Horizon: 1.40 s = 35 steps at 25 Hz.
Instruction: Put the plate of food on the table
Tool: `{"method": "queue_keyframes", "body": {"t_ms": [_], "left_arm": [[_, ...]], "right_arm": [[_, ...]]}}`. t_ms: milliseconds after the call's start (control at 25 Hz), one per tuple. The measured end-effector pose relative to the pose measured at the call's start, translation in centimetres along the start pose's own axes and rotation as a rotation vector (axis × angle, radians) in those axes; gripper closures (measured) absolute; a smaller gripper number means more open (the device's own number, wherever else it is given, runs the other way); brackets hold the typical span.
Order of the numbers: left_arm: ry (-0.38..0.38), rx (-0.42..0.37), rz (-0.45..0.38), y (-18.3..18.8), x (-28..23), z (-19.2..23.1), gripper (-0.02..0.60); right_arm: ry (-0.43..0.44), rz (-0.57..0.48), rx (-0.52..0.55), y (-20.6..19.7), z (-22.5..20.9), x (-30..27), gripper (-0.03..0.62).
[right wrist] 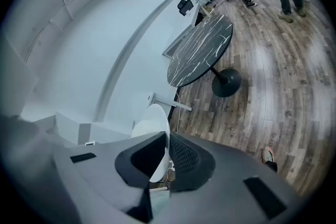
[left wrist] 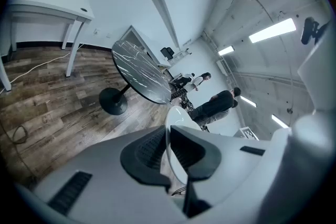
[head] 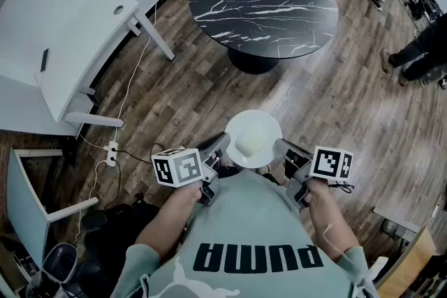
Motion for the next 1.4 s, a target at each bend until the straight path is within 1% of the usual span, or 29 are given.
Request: {"method": "queue_keyframes", "body": {"t_ms": [360,520,760,920,1200,1400], "left_arm": [[-0.027,0.005,0.01,2.4,1.2,1.3,0.548],[-0.032,0.022,0.016,3.1,1.8,2.4,0.548],[-0.041,0.021,0.003,5.0,3.2,3.8,0.549],[-0.034,0.036,-0.001,5.9,3.9,4.7,0.549],[-0.041,0.061,-0.015,6.9,3.1,4.6,0.549],[-0.024,0.059,-0.019,8.5,1.1,4.2,0.551]], "right_arm": [[-0.024,-0.008,-0.016,0.0,1.4,-2.5,0.565],[-0.031,-0.007,-0.022,-0.2,2.0,-3.8,0.565],[-0.033,-0.006,-0.014,-0.2,3.3,-6.2,0.565],[-0.028,-0.004,-0.015,0.0,4.0,-7.5,0.565],[-0.027,0.01,-0.006,1.9,3.8,-8.0,0.565],[-0.014,0.021,-0.025,3.9,2.3,-9.0,0.565]]}}
Point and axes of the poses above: the fingertips, and each gripper's own axes: x backward along the fingers, z to its left, y out of its top, the point moved 6 cm from there along x, backward along the fingers, and after that the axes turned 9 degrees about x, right-handed, at the moved point
